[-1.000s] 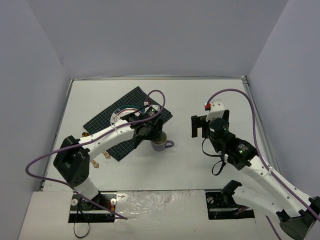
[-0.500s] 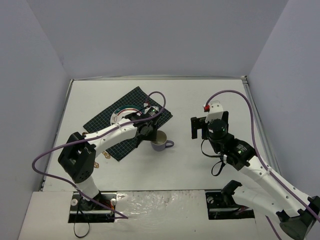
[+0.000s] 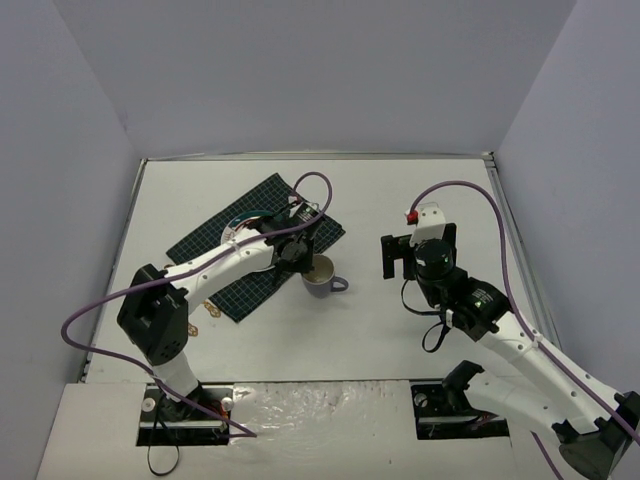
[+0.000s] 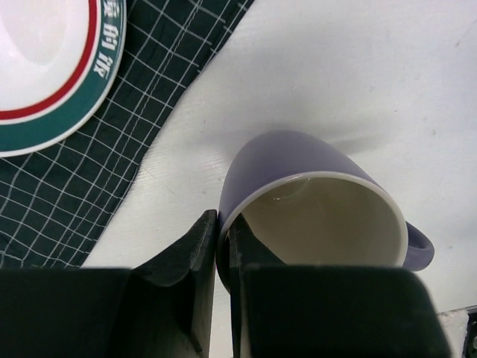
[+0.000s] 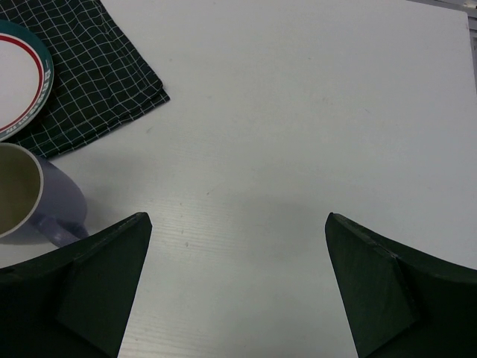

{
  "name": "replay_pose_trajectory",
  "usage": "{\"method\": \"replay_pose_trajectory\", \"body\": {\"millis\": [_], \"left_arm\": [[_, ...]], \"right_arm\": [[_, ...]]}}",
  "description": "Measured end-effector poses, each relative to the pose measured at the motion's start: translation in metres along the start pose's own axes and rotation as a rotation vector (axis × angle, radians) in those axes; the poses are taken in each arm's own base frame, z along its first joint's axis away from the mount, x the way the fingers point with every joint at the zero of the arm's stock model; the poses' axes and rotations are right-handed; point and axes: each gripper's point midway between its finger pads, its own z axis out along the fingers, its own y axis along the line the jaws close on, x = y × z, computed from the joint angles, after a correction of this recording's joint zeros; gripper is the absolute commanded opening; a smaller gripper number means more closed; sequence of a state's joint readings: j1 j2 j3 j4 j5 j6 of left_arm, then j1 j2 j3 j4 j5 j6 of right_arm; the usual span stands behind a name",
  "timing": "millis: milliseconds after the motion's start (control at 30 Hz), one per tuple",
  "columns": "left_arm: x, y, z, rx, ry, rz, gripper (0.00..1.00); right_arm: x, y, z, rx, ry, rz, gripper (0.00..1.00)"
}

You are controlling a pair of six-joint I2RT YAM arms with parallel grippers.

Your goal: Set the dinner table for one person

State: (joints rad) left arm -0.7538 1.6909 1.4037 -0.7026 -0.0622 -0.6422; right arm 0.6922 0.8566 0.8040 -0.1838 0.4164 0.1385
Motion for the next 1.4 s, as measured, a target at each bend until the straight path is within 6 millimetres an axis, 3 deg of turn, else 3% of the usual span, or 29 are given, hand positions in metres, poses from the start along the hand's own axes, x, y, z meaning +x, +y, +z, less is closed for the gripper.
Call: {"method": "replay_pose_trajectory", "body": {"millis": [133, 333, 467, 633, 767, 1033, 1200, 1400], "left_arm": [[-0.03, 0.004, -0.019, 0.017, -0.038, -0.026, 0.0], [-0.121, 0.056, -0.039, -0.017, -0.167, -0.154, 0.0], [-0.171, 0.098, -0.036, -0.073, -0.232, -0.224, 0.0], [-0.213, 0.125, -0.011, -0.11, -0.263, -0.251, 0.0], [-0.229, 0.137, 0.024, -0.121, -0.245, -0.259, 0.0], [-0.231, 0.158, 0.082, -0.153, -0.183, -0.261, 0.0], [-0.228, 0.172, 0.098, -0.165, -0.166, -0.279, 0.0], [-0.231, 0.18, 0.1, -0.169, -0.173, -0.29, 0.0]], "right_arm": [[0.002, 0.001, 0.002, 0.002, 0.01, -0.009, 1.0], [0.007, 0.002, 0.007, 0.004, 0.032, -0.022, 1.0], [0.012, 0.005, 0.013, 0.003, 0.058, -0.032, 1.0], [0.017, 0.011, 0.02, -0.009, 0.087, -0.045, 1.0], [0.019, 0.017, 0.025, -0.024, 0.102, -0.05, 1.0], [0.023, 0.022, 0.03, -0.038, 0.123, -0.042, 1.0], [0.025, 0.023, 0.031, -0.043, 0.131, -0.033, 1.0], [0.029, 0.024, 0.034, -0.043, 0.146, -0.032, 1.0]]}}
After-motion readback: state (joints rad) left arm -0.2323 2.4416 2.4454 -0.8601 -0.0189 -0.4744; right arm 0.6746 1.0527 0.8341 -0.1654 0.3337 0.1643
